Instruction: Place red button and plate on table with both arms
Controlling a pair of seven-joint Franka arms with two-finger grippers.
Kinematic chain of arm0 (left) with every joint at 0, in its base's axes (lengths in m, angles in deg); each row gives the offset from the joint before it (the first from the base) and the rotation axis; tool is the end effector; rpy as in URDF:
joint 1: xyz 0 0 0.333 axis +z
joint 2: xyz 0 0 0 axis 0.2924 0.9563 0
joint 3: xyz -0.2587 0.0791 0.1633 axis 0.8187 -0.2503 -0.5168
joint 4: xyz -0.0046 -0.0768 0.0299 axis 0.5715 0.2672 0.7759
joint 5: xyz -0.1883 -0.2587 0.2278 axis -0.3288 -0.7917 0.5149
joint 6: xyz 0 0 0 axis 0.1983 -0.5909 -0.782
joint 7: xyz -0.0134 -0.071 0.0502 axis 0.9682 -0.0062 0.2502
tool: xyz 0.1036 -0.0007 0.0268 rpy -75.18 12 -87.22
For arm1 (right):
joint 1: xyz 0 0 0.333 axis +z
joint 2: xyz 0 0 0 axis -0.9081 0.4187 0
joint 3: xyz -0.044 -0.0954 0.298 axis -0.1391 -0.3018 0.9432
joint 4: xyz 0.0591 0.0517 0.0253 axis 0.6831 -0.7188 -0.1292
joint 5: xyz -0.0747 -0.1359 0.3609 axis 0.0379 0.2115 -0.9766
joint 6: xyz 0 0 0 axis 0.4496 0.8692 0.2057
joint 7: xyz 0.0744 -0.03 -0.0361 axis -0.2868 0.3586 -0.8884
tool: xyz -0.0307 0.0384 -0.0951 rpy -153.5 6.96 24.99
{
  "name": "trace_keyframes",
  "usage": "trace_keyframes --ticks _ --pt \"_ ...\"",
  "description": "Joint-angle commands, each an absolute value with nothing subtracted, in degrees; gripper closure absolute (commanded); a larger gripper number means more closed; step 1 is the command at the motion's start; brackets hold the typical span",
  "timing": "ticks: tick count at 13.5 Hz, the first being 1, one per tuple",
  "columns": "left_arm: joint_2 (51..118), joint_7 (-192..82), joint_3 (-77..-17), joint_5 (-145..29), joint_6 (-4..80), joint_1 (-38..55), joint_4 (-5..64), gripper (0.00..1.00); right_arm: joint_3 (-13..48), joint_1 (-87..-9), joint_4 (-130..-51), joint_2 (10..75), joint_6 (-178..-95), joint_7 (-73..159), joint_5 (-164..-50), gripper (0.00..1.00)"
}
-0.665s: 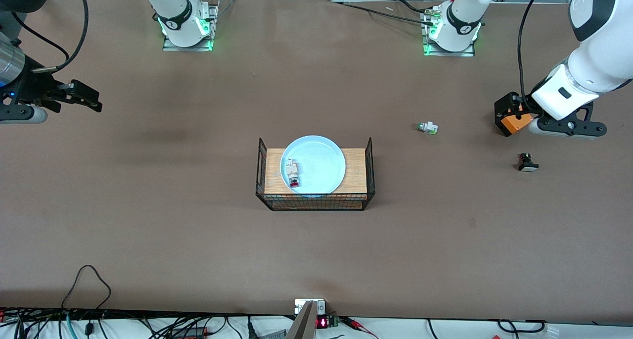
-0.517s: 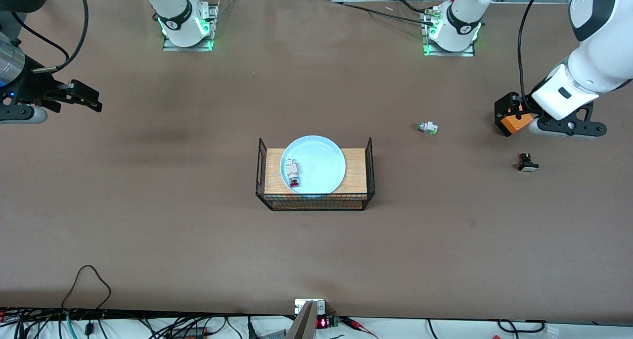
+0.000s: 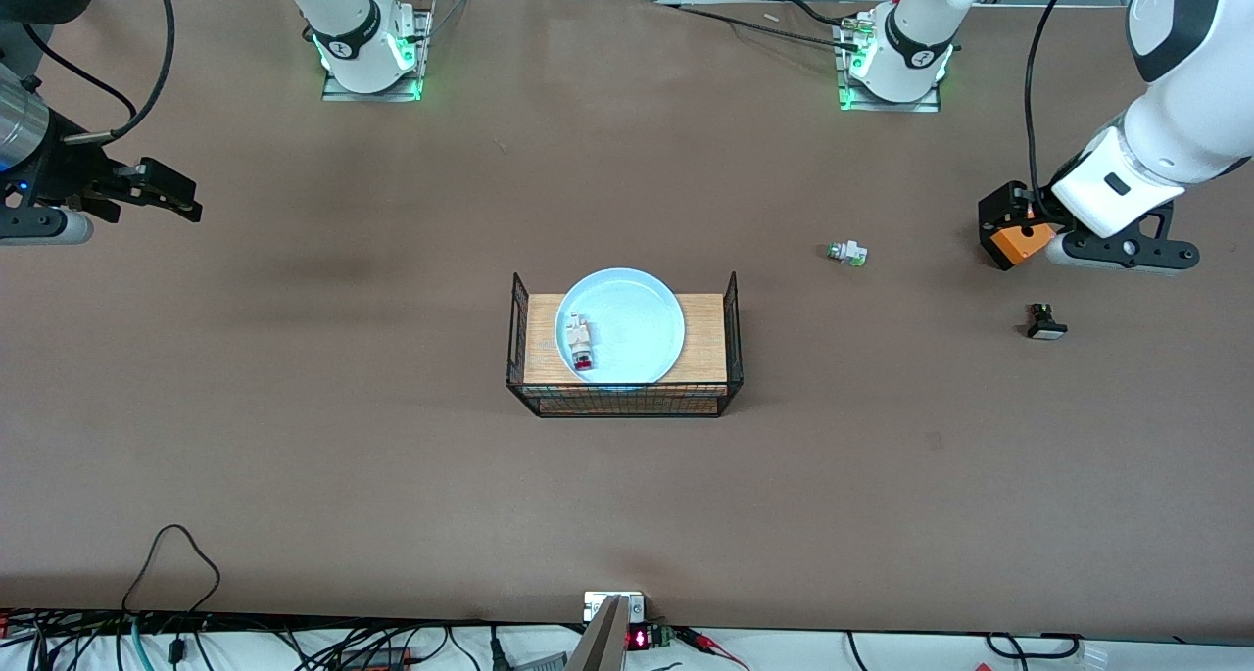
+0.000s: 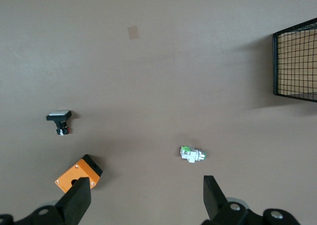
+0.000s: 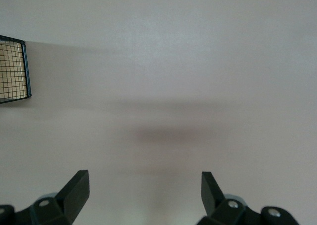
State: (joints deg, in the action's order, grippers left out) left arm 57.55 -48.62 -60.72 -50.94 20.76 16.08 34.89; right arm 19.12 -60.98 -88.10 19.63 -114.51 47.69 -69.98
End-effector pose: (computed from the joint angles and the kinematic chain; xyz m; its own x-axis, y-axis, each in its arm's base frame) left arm 0.5461 -0.0525 0.5264 0.9943 -0.0839 -0.0653 -0.0824 -0.9963 0.0249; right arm 0.5567 0.0052 0.5769 0.9985 0.0155 -0.0520 0.0154 -0.9999 -0.0021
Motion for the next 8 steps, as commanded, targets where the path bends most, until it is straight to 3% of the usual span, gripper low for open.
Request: trace_keyframes --ticks 1,4,8 --pt "60.2 -54.3 -60.1 -52.4 17.9 10.4 30.7 0.00 19.2 -60.9 -87.2 19.5 -113.4 47.1 -69.4 0.00" --pt "69.6 -69.0 -59.9 -56.0 12.1 2.0 17.7 0.00 19.2 -60.9 -87.2 19.5 -113.5 47.1 -69.4 0.00" --pt "78.2 -89.2 -59.8 -62.8 14.0 -7.3 9.7 0.00 19.2 -60.9 -87.2 19.6 -113.7 47.3 -69.5 0.00"
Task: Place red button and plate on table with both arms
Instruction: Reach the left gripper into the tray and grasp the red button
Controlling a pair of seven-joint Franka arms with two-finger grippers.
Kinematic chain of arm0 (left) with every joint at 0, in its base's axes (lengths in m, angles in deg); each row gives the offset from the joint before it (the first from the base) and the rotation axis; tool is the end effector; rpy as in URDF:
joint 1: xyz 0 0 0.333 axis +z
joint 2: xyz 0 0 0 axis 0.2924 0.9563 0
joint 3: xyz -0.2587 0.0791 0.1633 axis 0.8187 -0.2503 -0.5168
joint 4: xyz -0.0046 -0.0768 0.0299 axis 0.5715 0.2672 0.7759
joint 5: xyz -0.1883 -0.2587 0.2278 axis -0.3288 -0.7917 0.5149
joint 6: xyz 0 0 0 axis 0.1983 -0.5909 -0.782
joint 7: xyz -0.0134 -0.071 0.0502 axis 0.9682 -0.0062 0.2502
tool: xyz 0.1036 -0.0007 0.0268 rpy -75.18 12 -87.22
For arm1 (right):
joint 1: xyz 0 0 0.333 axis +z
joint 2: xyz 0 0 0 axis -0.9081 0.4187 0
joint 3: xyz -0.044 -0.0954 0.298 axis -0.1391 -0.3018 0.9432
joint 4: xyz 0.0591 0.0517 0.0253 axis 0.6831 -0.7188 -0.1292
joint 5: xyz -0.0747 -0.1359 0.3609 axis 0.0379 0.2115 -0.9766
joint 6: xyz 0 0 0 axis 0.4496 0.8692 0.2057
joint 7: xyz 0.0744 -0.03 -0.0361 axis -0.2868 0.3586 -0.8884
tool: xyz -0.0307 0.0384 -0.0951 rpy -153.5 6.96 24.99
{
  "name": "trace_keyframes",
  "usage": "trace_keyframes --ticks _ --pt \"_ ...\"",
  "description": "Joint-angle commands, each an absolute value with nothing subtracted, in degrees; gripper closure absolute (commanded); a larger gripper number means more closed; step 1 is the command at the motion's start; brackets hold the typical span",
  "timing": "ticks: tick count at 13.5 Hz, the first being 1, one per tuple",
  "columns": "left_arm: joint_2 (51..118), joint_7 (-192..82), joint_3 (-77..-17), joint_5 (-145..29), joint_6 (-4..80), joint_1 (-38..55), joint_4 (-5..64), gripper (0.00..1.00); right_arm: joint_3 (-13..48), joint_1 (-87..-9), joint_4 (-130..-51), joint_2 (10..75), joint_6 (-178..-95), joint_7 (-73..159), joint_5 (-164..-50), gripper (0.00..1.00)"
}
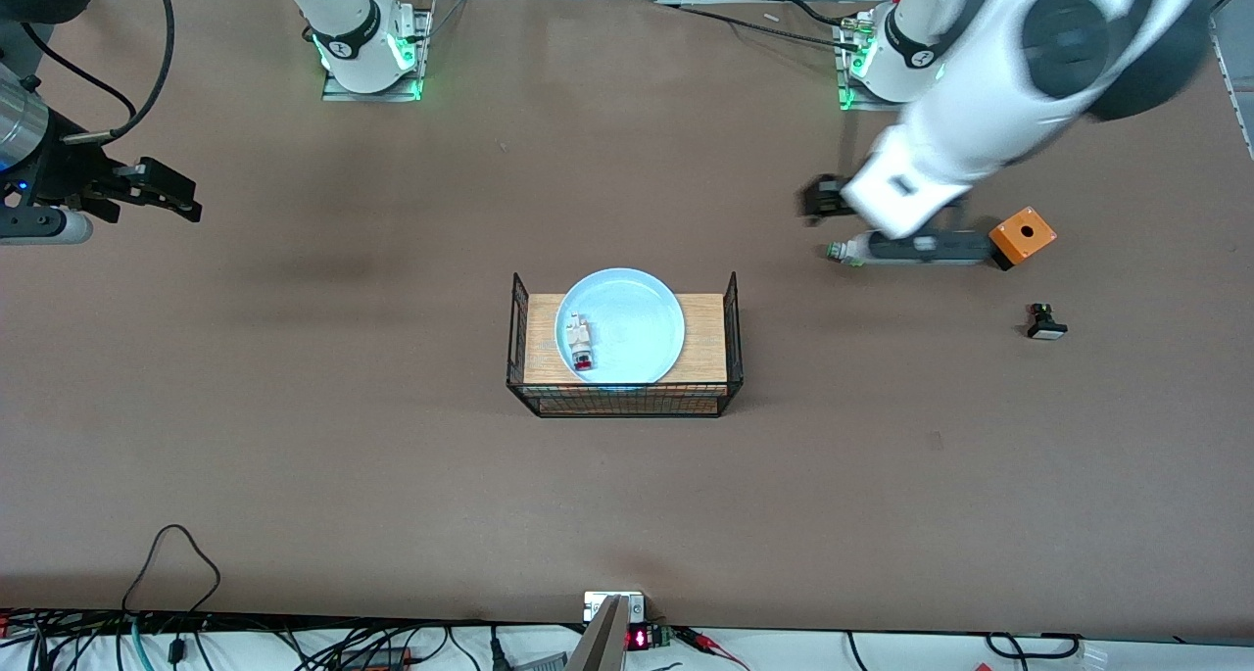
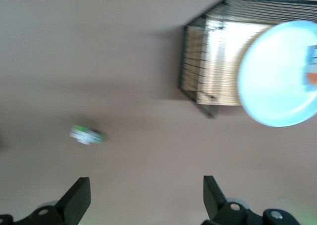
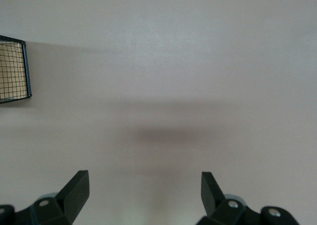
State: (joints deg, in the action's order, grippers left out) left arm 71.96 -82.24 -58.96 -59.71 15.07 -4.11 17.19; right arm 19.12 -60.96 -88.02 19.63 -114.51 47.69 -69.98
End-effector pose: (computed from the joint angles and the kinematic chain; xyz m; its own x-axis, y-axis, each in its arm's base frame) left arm 0.5469 -0.2937 0.5197 0.9717 0.1255 -0.2001 0.1490 -0.9830 0.1069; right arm 0.5568 0.0054 0.5775 0.9986 0.0159 -0.0506 0.0158 -0.9999 -0.0021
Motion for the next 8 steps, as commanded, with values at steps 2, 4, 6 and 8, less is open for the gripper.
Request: trace_keyframes --ticks 2,4,6,8 --pt "81.6 -96.0 -59.8 -63.9 18.7 -11.3 6.6 0.00 19.2 -60.9 -87.2 19.7 -113.9 47.7 -69.8 0.00" --pt "86.1 -99.2 -60.2 -63.3 25.2 -15.4 3.8 0.00 19.2 -60.9 -87.2 19.8 -113.4 47.5 -69.9 0.00" --pt "89.7 -99.9 -60.3 -63.2 28.6 -17.4 1.2 0.00 19.2 -60.9 -87.2 19.8 -113.4 47.0 -69.6 0.00" --pt "92.1 -99.1 -60.4 -59.5 34.7 -19.3 1.0 0.00 19.3 -60.9 -87.2 19.8 -113.4 46.9 -69.4 0.00"
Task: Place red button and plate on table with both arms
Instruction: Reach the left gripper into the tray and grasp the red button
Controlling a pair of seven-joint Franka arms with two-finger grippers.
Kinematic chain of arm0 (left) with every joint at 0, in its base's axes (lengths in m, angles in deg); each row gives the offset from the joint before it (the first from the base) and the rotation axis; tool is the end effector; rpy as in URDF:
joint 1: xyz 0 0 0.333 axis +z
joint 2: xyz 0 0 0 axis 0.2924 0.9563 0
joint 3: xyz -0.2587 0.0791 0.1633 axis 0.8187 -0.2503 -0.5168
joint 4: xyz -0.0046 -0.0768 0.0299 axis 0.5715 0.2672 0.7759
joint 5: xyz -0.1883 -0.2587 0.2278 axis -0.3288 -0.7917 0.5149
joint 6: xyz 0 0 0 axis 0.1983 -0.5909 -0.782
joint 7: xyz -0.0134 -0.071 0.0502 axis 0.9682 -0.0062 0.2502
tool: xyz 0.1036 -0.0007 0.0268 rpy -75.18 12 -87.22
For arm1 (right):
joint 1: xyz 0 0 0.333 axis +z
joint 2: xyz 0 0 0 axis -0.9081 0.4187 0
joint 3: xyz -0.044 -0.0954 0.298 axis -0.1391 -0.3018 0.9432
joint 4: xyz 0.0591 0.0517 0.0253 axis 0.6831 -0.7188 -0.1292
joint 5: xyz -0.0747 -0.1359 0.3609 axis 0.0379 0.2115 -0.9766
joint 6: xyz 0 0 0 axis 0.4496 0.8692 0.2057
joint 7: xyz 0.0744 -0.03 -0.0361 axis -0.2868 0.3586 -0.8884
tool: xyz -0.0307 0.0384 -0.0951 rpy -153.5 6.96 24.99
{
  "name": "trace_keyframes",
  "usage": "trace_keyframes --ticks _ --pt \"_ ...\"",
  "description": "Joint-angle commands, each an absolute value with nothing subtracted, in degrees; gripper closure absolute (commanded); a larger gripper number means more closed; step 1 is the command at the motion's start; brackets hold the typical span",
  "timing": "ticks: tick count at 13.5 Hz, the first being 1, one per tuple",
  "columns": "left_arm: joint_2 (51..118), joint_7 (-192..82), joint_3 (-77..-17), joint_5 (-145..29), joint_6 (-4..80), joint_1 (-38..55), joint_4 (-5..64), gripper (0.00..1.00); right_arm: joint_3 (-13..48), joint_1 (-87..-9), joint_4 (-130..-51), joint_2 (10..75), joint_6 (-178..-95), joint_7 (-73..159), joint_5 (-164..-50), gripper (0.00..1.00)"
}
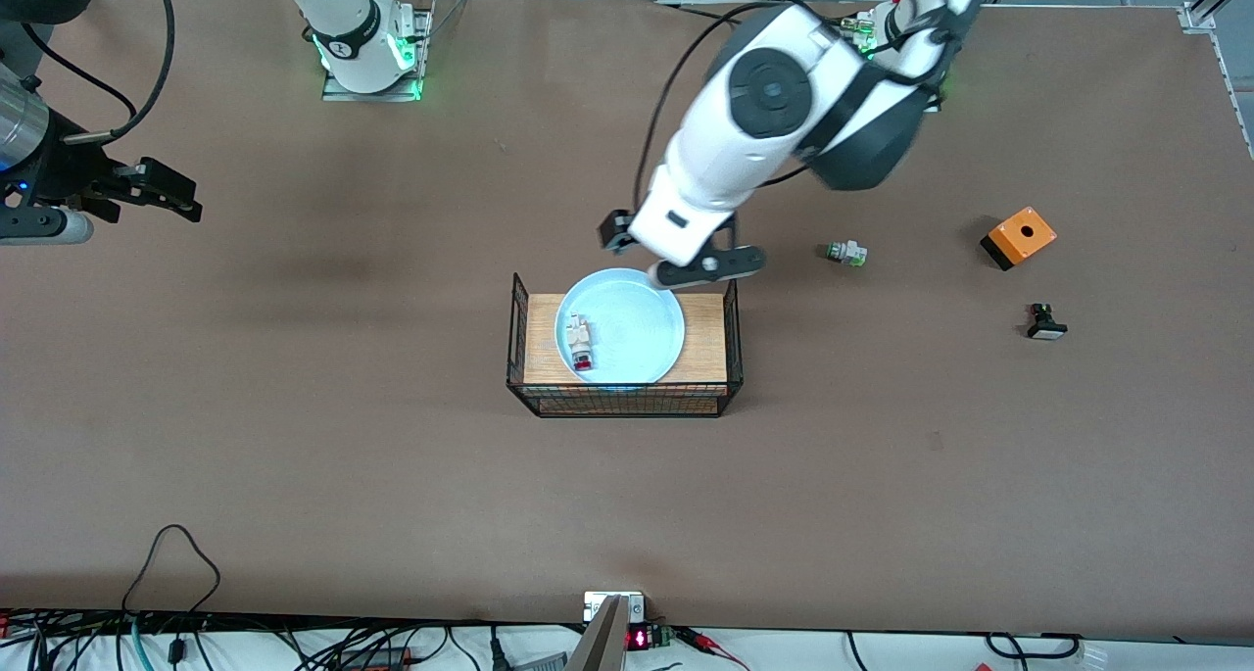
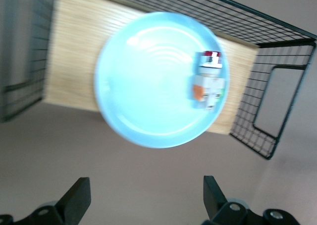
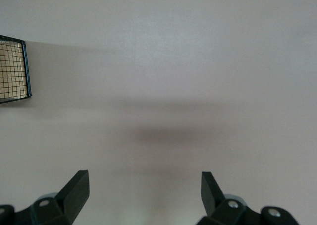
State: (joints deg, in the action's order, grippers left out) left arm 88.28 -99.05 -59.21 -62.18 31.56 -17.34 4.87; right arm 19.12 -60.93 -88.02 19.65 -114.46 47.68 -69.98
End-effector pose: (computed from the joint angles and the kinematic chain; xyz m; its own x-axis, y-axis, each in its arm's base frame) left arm 0.5499 -0.4631 0.4582 0.9600 0.2431 -0.1392 0.2712 -0.9309 0.2445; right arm 0.5568 0.0057 0.5773 0.9985 0.0166 -0.0518 0.0165 -0.9999 -0.0021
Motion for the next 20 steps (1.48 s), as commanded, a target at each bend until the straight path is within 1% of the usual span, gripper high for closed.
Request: trace_keyframes --ticks 1,2,4,7,11,14,15,16,17,18,20 --pt "93.5 -100.0 -60.2 -54.0 39.0 -20.3 1.0 0.00 19.3 -60.9 -87.2 19.8 -113.5 46.9 -69.4 0.00" --pt "95.3 -100.1 -60.2 -49.4 43.2 -21.5 0.9 0.00 19.3 -60.9 -87.2 19.8 -113.4 47.0 -69.4 0.00" --pt "98.1 -100.4 -60.3 -47.3 50.6 -21.9 0.6 0.00 19.3 -60.9 -87.2 19.8 -113.4 47.0 -69.5 0.00" --pt "100.7 -100.5 -60.5 -47.2 57.3 -22.0 1.0 0.00 19.3 -60.9 -87.2 19.7 -113.4 46.9 -69.5 0.00" --pt "103.1 -101.3 -61.2 -46.2 60.5 -22.8 1.0 0.00 19.3 -60.9 -87.2 19.7 -113.4 46.9 -69.5 0.00" --pt "104.2 -101.3 -61.5 -46.2 61.1 -22.7 1.2 0.01 19.3 -60.9 -87.2 19.7 -113.4 46.9 -69.5 0.00" --pt "104.1 -101.3 -61.5 -46.2 61.1 -22.6 1.2 0.07 19.3 -60.9 -87.2 19.6 -113.4 46.9 -69.5 0.00" --pt "104.0 -101.6 -61.5 -46.4 61.0 -22.5 1.2 0.17 19.3 -60.9 -87.2 19.6 -113.4 46.9 -69.5 0.00" --pt "104.0 -102.8 -61.5 -46.5 61.0 -22.5 1.2 0.29 19.3 -60.9 -87.2 19.6 -113.4 46.9 -69.5 0.00" --pt "104.0 -104.5 -61.4 -46.6 61.0 -22.5 1.3 0.36 19.3 -60.9 -87.2 19.6 -113.4 46.9 -69.5 0.00" --pt "104.0 -108.5 -61.1 -46.6 61.0 -23.1 1.4 0.36 19.3 -60.9 -87.2 19.6 -113.4 46.9 -69.5 0.00"
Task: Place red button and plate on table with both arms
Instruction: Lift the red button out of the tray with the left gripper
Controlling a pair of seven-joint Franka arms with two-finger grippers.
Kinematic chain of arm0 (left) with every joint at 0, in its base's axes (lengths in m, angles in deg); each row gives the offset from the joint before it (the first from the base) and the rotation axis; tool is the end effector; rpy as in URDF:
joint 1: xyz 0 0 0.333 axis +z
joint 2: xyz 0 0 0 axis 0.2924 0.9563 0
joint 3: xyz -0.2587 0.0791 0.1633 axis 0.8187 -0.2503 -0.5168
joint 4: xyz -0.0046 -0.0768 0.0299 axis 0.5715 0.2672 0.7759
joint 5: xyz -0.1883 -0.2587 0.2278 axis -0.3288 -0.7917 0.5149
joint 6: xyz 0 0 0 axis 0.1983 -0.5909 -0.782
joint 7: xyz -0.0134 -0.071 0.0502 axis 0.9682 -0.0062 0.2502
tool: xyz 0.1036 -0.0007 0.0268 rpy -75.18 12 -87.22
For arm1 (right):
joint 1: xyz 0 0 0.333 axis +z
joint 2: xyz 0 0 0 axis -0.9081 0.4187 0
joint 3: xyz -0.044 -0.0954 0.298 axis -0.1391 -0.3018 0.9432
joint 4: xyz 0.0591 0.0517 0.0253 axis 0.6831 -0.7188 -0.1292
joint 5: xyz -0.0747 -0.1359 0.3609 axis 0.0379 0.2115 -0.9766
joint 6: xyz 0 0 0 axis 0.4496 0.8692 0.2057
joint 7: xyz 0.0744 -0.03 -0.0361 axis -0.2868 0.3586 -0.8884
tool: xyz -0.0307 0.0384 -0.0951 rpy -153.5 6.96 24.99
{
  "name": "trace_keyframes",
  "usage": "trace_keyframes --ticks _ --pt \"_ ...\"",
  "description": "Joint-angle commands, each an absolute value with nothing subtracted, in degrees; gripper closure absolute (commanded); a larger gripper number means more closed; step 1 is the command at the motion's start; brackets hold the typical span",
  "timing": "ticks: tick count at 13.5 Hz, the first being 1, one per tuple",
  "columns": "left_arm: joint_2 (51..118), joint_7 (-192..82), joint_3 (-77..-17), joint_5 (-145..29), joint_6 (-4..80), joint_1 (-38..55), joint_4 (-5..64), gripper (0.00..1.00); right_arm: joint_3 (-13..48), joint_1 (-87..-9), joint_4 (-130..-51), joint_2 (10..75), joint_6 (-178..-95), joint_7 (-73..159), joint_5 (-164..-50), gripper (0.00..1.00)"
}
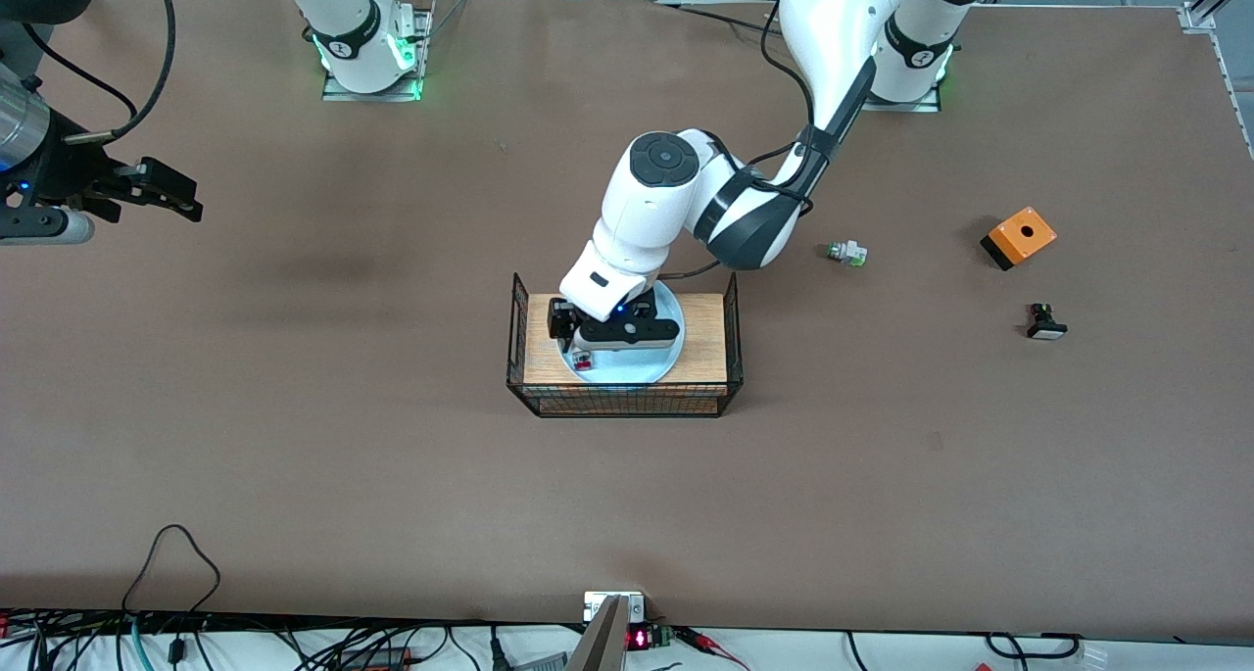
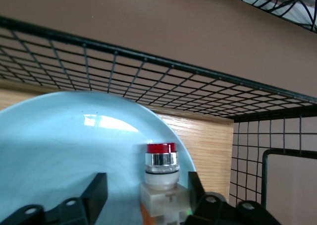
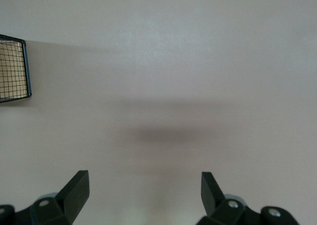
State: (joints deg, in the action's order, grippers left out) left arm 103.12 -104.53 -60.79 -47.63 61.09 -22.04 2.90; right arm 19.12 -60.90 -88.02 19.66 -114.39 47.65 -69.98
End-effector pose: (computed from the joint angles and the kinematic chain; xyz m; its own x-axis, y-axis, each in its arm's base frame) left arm 0.5801 -0.5232 0.3350 0.9443 0.2617 0.1993 0.1841 -0.9226 0.3391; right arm 0.5567 0.0060 0.5771 0.9984 0.0176 -0.0532 0.0175 -0.9998 -0.0022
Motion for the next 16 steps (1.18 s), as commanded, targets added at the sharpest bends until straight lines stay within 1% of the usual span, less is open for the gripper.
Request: trace_keyframes --ticks 1,2,3,4,5,6,7,8,10,14,16 --pt "104.0 -108.7 -61.1 -46.6 60.9 -23.6 1.6 0.36 19.3 -60.9 -87.2 19.6 -113.4 46.9 -69.5 0.00" --pt "104.0 -108.8 -61.1 -46.7 60.9 -23.7 1.6 0.37 19.3 -60.9 -87.2 19.6 -113.4 46.9 -69.5 0.00" --pt "104.0 -108.7 -61.1 -46.7 61.0 -23.4 1.6 0.40 19.3 -60.9 -87.2 19.6 -113.4 46.9 -69.5 0.00" --pt "103.8 -108.8 -61.1 -46.7 61.0 -23.3 1.5 0.46 19.3 -60.9 -87.2 19.6 -113.4 46.9 -69.5 0.00" --pt "103.6 -108.7 -61.1 -46.7 60.9 -23.2 1.5 0.55 19.3 -60.9 -87.2 19.6 -113.4 46.9 -69.5 0.00" --pt "103.5 -108.7 -61.1 -46.7 60.8 -23.2 1.6 0.58 19.3 -60.9 -87.2 19.6 -113.4 46.9 -69.5 0.00" --pt "103.5 -108.7 -61.1 -46.7 60.6 -23.2 1.8 0.64 19.3 -60.9 -87.2 19.6 -113.4 46.9 -69.5 0.00" --pt "103.4 -108.7 -61.0 -46.7 60.4 -23.2 1.7 0.68 19.3 -60.9 -87.2 19.6 -113.4 46.9 -69.5 0.00" --pt "102.3 -108.5 -61.0 -46.7 60.0 -22.9 1.7 0.68 19.3 -60.9 -87.2 19.6 -113.4 46.9 -69.5 0.00" --pt "94.8 -108.0 -61.0 -46.5 47.5 -22.0 1.1 0.68 19.3 -60.9 -87.3 19.8 -113.4 46.9 -69.6 0.00" --pt "91.2 -106.1 -61.2 -46.0 39.0 -22.0 1.1 0.68 19.3 -60.9 -87.2 19.9 -113.5 47.0 -69.6 0.00"
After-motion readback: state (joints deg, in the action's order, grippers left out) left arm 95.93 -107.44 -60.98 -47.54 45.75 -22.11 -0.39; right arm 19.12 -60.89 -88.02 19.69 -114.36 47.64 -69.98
